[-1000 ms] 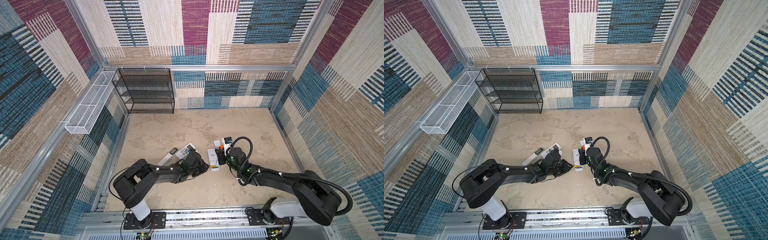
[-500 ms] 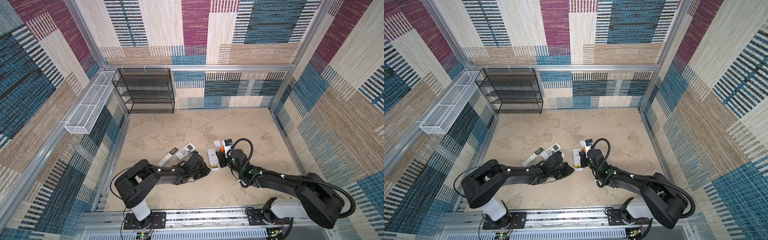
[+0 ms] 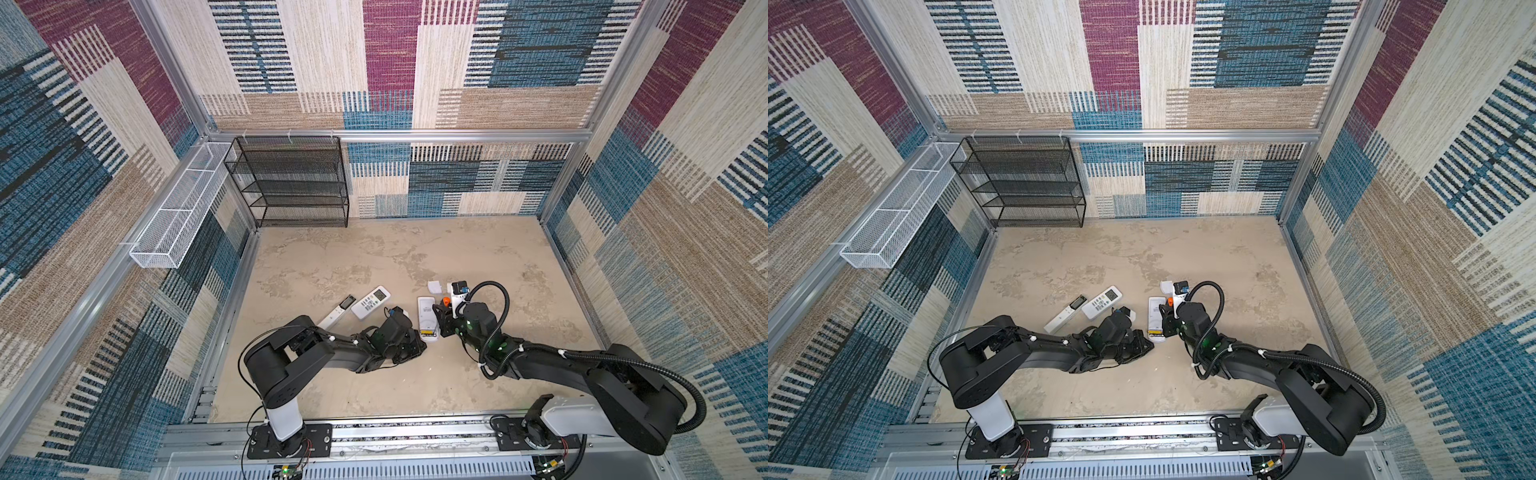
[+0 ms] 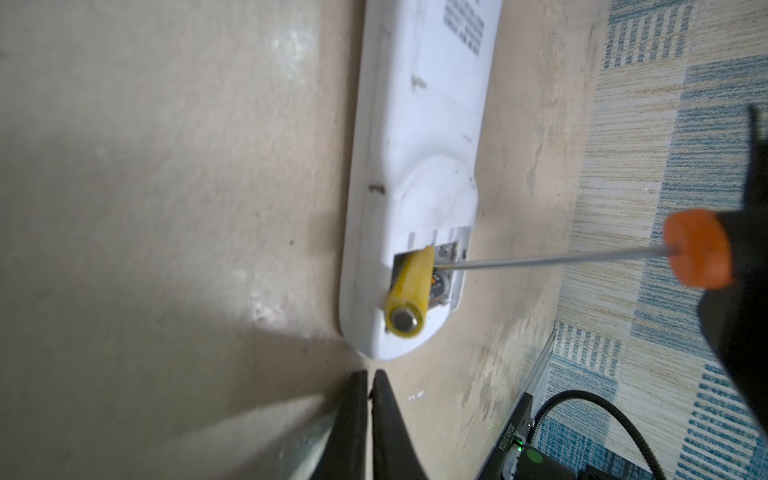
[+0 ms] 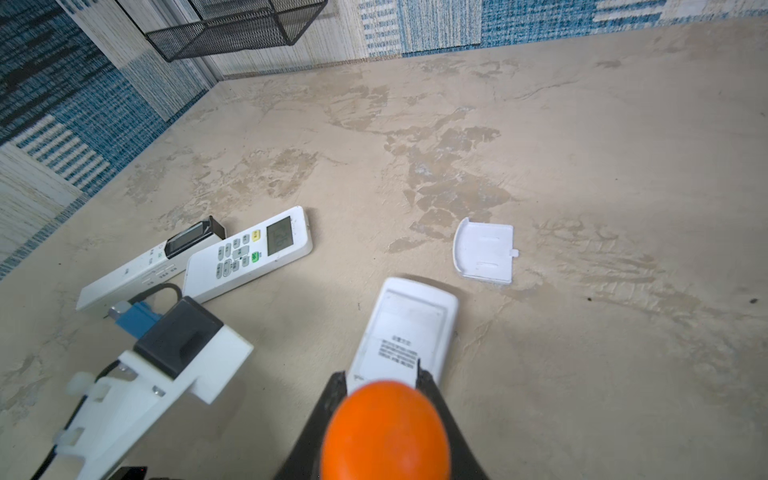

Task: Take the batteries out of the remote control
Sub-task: 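Pry the yellow battery upward with the screwdriver while the left gripper holds the remote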

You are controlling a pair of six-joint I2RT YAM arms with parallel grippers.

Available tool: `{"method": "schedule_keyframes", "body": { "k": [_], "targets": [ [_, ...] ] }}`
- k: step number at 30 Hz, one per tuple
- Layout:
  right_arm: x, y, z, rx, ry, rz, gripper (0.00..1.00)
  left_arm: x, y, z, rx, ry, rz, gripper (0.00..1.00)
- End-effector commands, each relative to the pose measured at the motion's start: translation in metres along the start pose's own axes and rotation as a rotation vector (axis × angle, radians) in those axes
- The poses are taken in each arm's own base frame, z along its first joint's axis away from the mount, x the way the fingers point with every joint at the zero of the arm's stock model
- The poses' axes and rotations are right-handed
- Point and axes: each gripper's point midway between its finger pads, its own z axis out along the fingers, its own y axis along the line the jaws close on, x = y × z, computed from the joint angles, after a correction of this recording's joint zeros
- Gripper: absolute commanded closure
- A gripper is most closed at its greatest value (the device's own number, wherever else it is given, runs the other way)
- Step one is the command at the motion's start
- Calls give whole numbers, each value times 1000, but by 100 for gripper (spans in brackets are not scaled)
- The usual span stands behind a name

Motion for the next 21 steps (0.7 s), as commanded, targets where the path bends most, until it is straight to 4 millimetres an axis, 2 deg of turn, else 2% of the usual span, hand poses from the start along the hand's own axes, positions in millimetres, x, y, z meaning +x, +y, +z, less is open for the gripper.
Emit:
{"method": "schedule_keyframes", "body": {
  "k": [1,13,21],
  "targets": [
    [0,9,-2,-62,-10,67,100,-4,5,1,-11,-27,-23,90],
    [-16,14,-3,-79,-60,67,100,-16,13,-10,-18,-58,-31,91],
    [-28,20,0,-88,-77,38,100,-29,6,-6,18,-56,-42,82]
  ]
}}
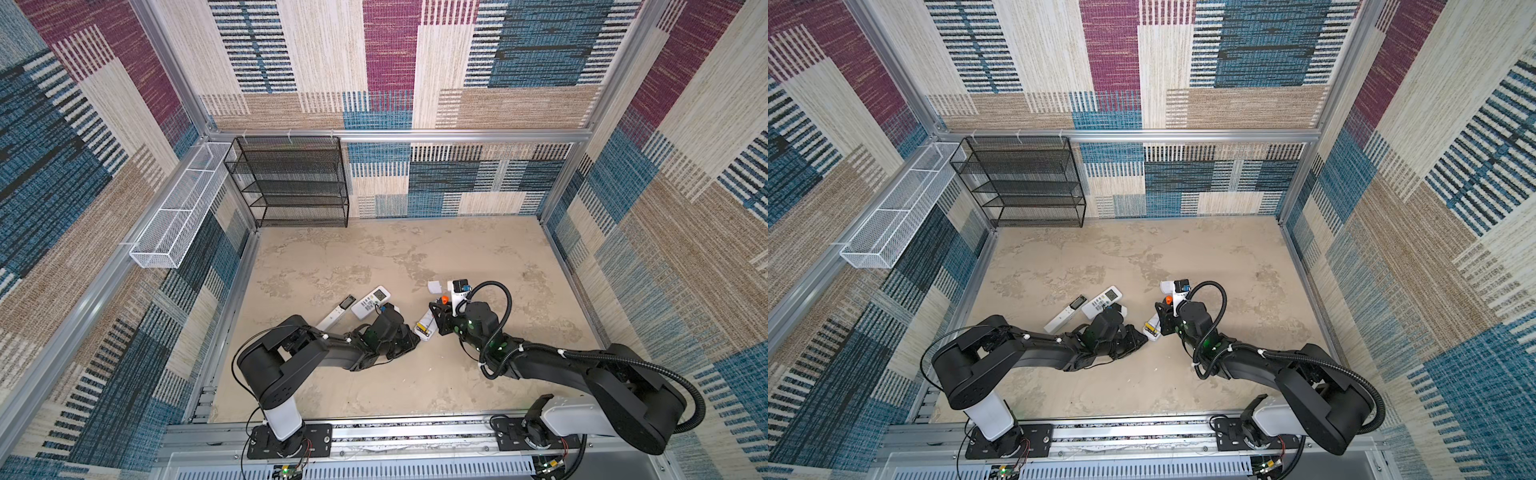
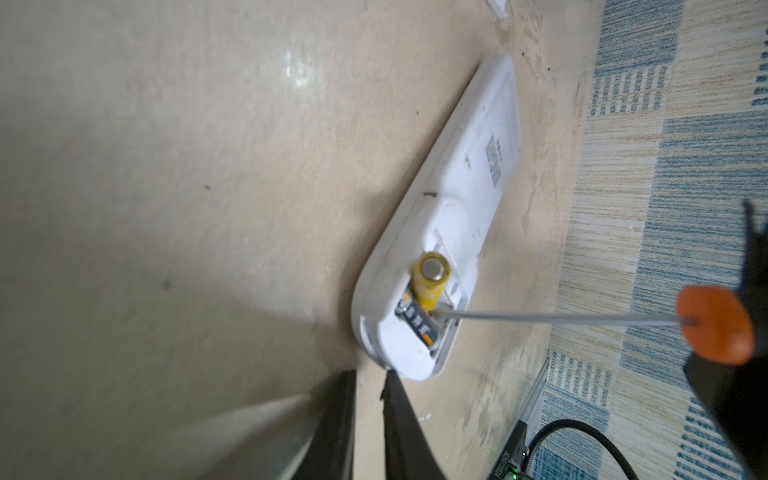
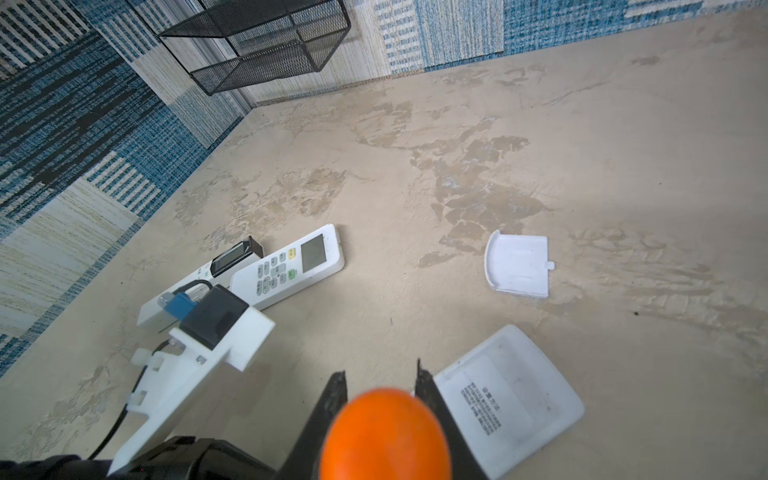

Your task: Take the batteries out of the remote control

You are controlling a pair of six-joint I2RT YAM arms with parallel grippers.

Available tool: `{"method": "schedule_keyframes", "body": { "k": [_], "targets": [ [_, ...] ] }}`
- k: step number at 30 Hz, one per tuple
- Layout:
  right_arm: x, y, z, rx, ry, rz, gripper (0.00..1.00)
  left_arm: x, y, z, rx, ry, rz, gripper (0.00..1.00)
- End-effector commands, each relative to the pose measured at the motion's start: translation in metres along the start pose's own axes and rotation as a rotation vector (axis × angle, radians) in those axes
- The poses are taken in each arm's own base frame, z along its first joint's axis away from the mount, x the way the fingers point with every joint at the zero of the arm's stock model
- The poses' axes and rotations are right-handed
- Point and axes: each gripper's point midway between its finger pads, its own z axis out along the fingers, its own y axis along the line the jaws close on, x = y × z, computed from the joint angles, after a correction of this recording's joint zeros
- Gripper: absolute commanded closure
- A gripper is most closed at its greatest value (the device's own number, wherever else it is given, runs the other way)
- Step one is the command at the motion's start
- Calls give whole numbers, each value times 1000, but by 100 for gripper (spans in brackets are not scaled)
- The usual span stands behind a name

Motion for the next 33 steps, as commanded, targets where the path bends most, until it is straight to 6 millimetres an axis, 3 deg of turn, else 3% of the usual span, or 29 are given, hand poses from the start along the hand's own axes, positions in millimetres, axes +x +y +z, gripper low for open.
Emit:
{"method": "schedule_keyframes", "body": {
  "k": [1,14,21,33],
  "targets": [
    [-14,7,1,-16,-37,-26,100,-6,-5,5,21,2,-3,82],
    [-28,-8,12,69,-17,-112,100,-32,-5,11,7,-7,-7,84],
    [-19,-8,23,47,29,-131,100,-32,-5,11,11,-8,-7,84],
    [3,-7,22,3,76,-107,100,-36,-14,13,26,-5,0,82]
  ]
}}
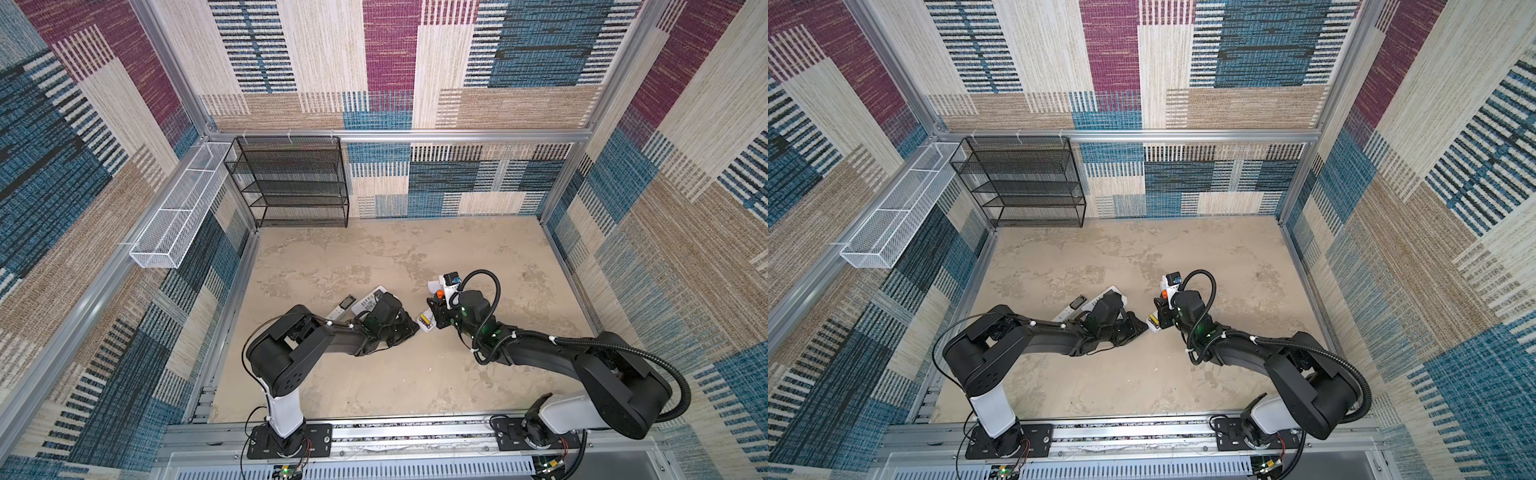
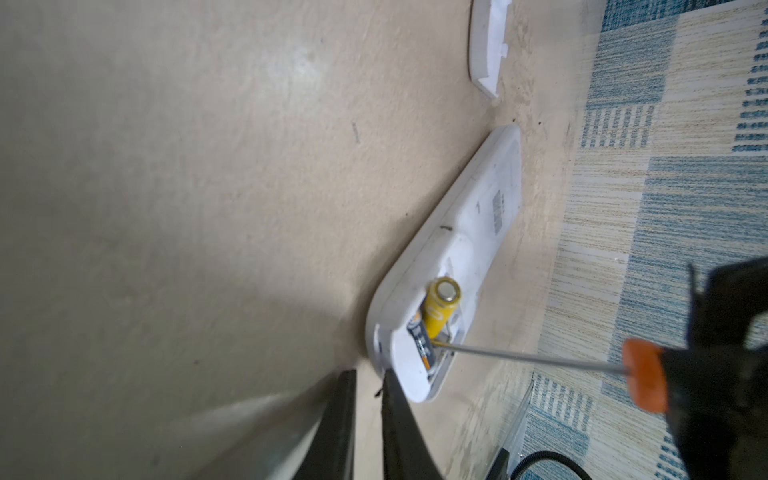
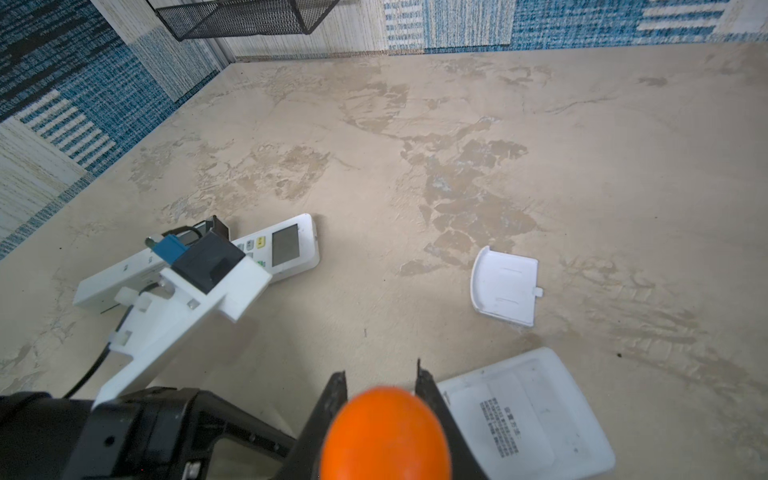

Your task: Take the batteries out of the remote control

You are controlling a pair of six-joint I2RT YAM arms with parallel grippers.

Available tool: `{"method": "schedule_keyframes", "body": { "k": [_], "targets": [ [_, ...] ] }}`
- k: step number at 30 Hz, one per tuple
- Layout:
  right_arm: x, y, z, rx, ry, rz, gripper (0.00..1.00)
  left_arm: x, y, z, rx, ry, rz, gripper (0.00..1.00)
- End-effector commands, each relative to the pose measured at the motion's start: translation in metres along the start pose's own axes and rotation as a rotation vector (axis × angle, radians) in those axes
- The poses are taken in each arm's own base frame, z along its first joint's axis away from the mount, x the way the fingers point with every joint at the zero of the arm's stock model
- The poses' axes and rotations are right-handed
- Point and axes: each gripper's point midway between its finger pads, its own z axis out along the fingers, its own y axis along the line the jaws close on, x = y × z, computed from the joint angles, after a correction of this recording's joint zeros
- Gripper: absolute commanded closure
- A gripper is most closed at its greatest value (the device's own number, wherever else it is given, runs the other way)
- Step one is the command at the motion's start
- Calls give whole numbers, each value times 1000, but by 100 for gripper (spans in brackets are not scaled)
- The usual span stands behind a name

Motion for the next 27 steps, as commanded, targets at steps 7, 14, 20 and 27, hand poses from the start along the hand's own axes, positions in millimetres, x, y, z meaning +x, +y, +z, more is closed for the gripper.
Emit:
{"method": "schedule_keyframes", "body": {
  "k": [7,14,20,27],
  "targets": [
    [10,-3,3,-58,2,146,100,-2,-11,2,36,1,23,80],
    [16,-8,1,-76,10,253,100,0,-2,3,17,3,9,81],
    [17,-12,0,-72,13,308,100,1,1,5,11,5,2,82],
    [24,-23,-1,-47,18,393,100,4,8,4,-5,7,-3,84]
  ]
}}
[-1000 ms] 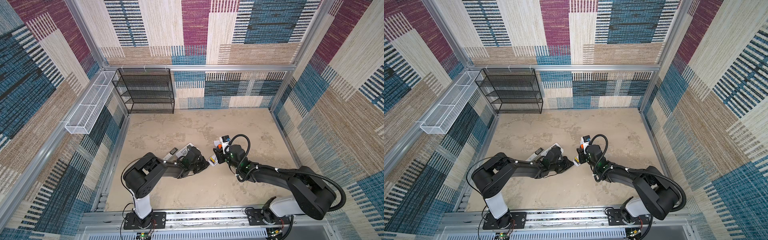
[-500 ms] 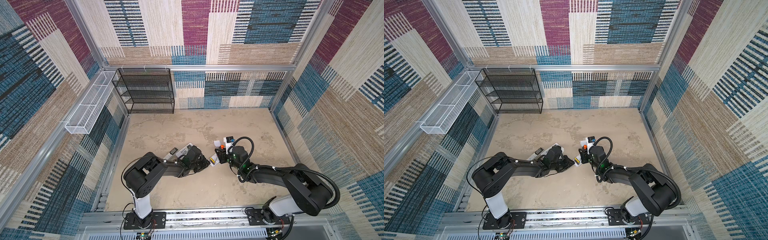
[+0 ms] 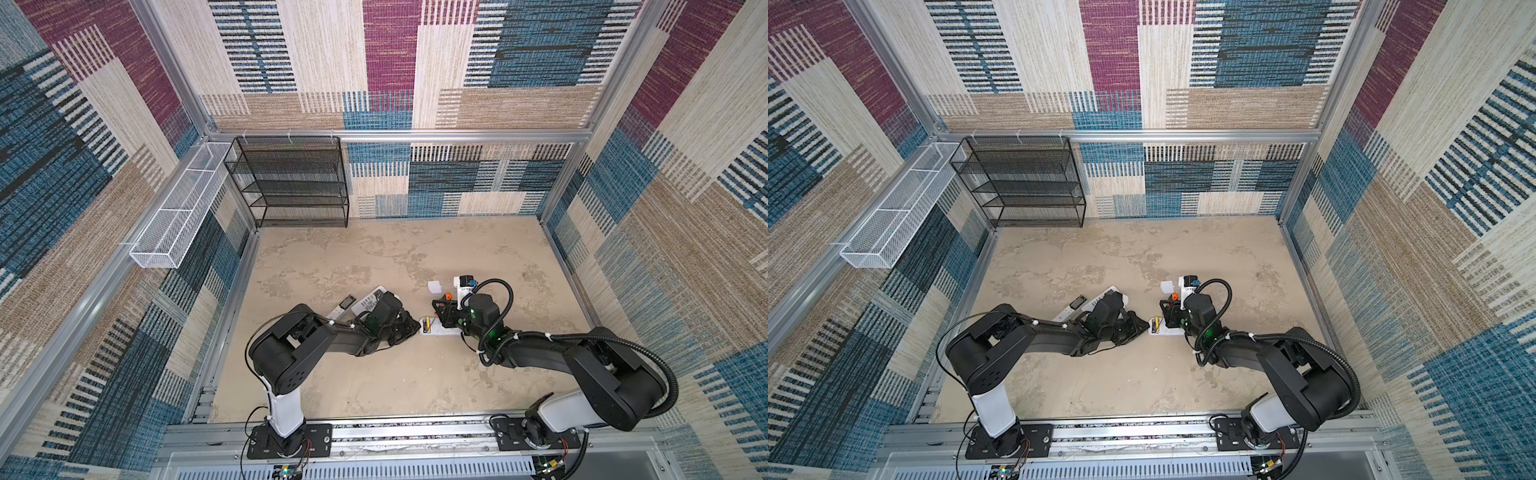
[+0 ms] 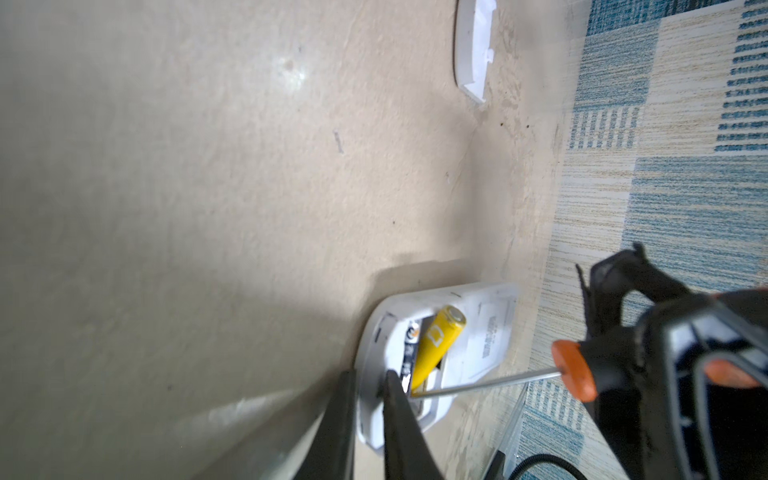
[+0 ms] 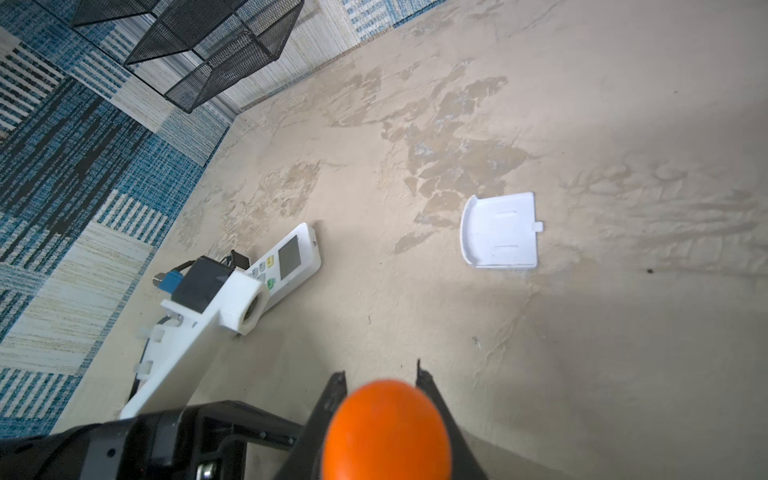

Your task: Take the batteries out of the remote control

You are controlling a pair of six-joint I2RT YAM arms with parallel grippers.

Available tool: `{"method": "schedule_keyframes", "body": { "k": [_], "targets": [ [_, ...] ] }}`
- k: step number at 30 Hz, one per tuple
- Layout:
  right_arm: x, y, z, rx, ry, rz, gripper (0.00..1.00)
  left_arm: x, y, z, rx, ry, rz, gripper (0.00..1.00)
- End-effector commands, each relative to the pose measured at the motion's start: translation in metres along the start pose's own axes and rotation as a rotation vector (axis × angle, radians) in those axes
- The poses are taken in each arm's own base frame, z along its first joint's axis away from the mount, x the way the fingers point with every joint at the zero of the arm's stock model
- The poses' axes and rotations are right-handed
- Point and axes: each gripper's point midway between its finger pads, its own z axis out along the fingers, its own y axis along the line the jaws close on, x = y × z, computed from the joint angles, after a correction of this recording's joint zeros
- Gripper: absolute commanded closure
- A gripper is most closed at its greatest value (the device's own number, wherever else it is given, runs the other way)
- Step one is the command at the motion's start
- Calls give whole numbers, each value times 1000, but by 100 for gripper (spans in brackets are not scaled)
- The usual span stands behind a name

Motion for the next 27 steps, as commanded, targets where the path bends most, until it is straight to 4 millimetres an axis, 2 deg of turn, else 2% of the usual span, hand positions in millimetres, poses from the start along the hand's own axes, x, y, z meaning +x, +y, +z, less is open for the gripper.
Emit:
{"method": "schedule_keyframes", "body": {
  "k": [1,16,27],
  "targets": [
    [5,-5,-1,3,13,60,100,4,9,0,-27,11,-9,84],
    [7,-27,-8,23,-19,257,100,14,6,1,-16,23,-4,85],
    [-2,-28,-11,2,-51,325,100,15,8,1,-16,20,-6,85]
  ]
}}
